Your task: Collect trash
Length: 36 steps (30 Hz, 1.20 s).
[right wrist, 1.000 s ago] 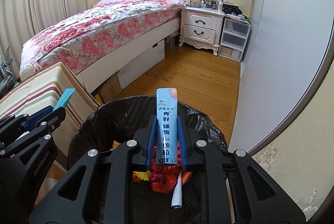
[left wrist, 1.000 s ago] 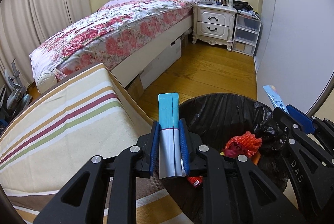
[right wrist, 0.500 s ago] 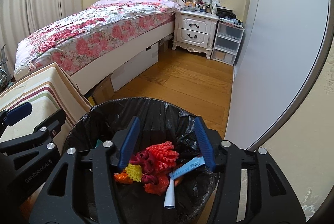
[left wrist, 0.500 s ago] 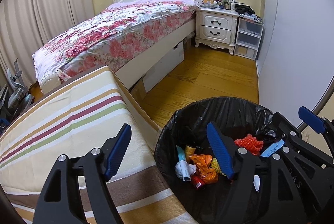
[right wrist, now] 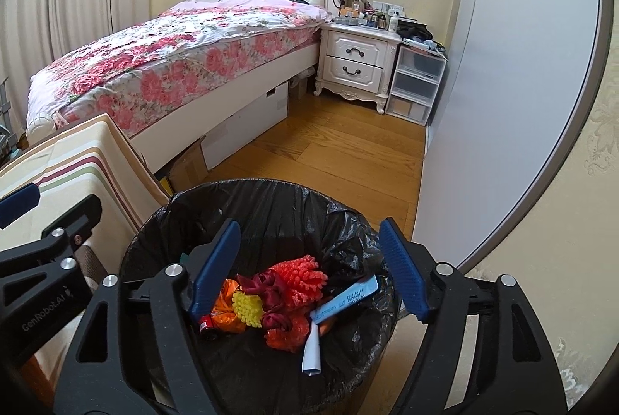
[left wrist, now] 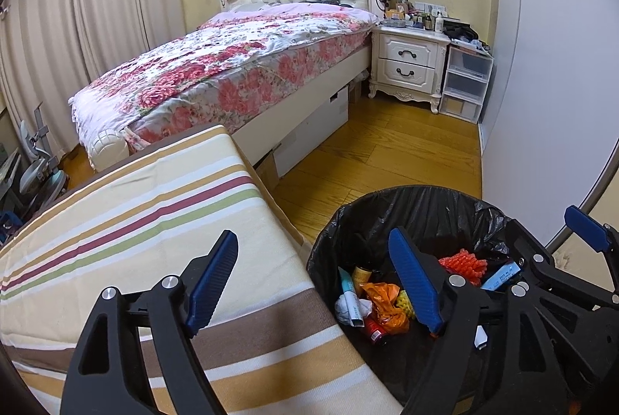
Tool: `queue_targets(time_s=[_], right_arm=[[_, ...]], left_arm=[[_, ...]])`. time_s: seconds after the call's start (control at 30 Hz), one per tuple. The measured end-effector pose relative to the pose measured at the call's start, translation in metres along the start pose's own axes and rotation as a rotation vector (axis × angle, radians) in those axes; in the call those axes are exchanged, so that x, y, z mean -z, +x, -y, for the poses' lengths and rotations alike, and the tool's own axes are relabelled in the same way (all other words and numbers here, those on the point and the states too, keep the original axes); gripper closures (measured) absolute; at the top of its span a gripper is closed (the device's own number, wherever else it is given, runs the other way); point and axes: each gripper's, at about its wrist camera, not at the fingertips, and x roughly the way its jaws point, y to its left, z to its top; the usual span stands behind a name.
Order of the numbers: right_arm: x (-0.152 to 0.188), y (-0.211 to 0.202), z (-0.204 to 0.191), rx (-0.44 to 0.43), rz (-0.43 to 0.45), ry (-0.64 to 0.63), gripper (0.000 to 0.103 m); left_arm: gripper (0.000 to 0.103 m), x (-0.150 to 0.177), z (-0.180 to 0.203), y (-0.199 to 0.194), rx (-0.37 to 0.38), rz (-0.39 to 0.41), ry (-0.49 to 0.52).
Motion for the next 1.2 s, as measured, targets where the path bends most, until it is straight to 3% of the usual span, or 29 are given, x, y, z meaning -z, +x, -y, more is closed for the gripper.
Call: queue_targets(time_s=[0.2, 0.57, 1.2], right_arm=[[0.008, -0.014, 0.001, -0.020, -0.015, 0.028, 0.026], [0.017, -0.067, -0.013, -0.056, 0.044, -0.006, 0.018], [0.043, -0.143, -0.033, -0.130, 0.101, -0.068, 0.017]], left_arm=[[0.023, 0.009, -0.008, -0.019, -0.018, 0.020, -0.015], [0.022, 0.026, -0.026, -0.068, -0.030, 0.074, -0.054], [0.020, 0.061, -0.059, -0.145, -0.089, 0.143, -0.111]])
